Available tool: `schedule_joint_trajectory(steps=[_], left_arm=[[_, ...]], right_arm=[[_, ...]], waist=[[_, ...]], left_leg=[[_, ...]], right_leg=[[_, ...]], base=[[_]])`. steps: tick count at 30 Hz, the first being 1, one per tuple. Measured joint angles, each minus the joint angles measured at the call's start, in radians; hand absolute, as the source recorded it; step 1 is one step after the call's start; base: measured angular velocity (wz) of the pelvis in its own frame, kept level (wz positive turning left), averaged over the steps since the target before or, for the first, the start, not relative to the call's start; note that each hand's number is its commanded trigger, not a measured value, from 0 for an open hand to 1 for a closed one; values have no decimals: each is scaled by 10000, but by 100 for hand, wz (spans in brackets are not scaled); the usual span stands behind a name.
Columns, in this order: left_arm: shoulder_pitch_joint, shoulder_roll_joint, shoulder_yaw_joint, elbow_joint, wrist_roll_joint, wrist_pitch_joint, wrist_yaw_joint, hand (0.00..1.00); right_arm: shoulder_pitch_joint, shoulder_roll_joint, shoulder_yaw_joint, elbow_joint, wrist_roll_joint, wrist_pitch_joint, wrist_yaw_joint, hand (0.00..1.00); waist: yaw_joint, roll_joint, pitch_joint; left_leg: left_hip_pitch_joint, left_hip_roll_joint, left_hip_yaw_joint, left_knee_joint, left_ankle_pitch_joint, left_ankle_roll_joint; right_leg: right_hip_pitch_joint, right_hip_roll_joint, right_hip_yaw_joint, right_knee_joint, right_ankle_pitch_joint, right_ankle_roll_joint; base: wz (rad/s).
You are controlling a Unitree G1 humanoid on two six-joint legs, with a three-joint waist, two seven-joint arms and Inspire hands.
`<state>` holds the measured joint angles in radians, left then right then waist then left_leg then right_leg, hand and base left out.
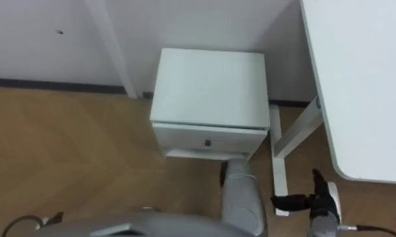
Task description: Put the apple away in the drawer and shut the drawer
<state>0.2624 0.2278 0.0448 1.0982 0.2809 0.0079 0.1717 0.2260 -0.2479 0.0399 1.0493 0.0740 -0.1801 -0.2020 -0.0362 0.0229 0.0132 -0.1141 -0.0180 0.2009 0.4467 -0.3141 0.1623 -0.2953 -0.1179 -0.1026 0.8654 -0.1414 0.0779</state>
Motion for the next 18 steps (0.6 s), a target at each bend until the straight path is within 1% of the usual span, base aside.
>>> schedule_joint_trajectory(steps=[1,2,3,4,5,6,7,8,11,13,14,16,18], left_arm=[[-7,-11,-2,-12,-72,-1,82,0],[-69,-60,1,-19,-159,-8,247,0],[-141,-62,1,-120,-158,-16,340,0],[-147,-43,9,-226,-157,-32,396,0],[-216,-12,63,-303,-157,-87,514,0],[-262,-12,109,-295,-157,-109,607,0],[-274,-16,111,-272,-156,-138,618,0],[-303,-26,110,-273,-154,-149,618,0],[-372,-101,97,-274,-154,-234,632,0],[-371,-123,98,-272,-147,-227,633,0],[-349,-122,99,-271,-143,-217,633,0],[-304,-132,112,-273,-52,-193,632,0],[-302,-152,113,-276,-35,-109,631,0]], right_arm=[[2,17,0,78,-3,42,3,0],[-85,43,1,308,10,66,5,0],[-139,97,7,489,29,69,3,0],[-147,124,49,541,36,67,5,0],[-222,175,104,763,46,64,51,0],[-271,185,140,972,55,71,112,0],[-304,181,139,1126,35,72,149,0],[-309,180,130,1153,26,75,150,0],[-304,216,117,1303,27,100,230,0],[-294,259,116,1375,11,289,341,0],[-303,291,115,1507,16,325,437,0],[-296,311,86,1588,16,519,582,0],[-317,317,42,1644,18,723,796,0]], waist=[[108,-114,-53],[349,-280,-73],[481,-402,-104],[531,-487,-111],[633,-613,-84],[692,-750,-122],[697,-820,-132],[676,-838,-127],[636,-832,-132],[592,-808,-131],[568,-795,-126],[558,-753,-128],[526,-687,-126]], left_leg=[[44,-54,91,-175,101,14],[136,-144,245,-587,328,-10],[256,-154,388,-1020,566,-13],[297,-159,432,-1181,651,-38],[416,-164,521,-1408,741,-79],[562,-152,596,-1533,766,-108],[690,-147,626,-1593,768,-121],[751,-143,626,-1612,766,-127],[934,-135,683,-1804,796,-180],[936,-138,688,-1864,814,-208],[926,-137,685,-1899,826,-229],[917,-134,675,-1940,841,-253],[929,-130,662,-2017,862,-288]], right_leg=[[529,52,-67,-934,-138,-11],[1361,209,-73,-2605,-543,-82],[1957,330,-56,-4099,-515,-164],[2191,356,-82,-4690,-455,-241],[2600,435,-114,-5575,-322,-293],[2962,511,-131,-6201,-201,-268],[3226,551,-131,-6534,-145,-260],[3329,594,-128,-6636,-129,-249],[3514,640,-123,-6857,-76,-269],[3544,648,-150,-6968,-75,-267],[3538,653,-214,-6964,-75,-267],[3537,661,-324,-6979,-75,-268],[3531,672,-359,-6991,-85,-282]], base=[[-37],[-47],[-46],[-31],[-23],[-23],[-12],[-6],[-4],[0],[0],[2],[4]])
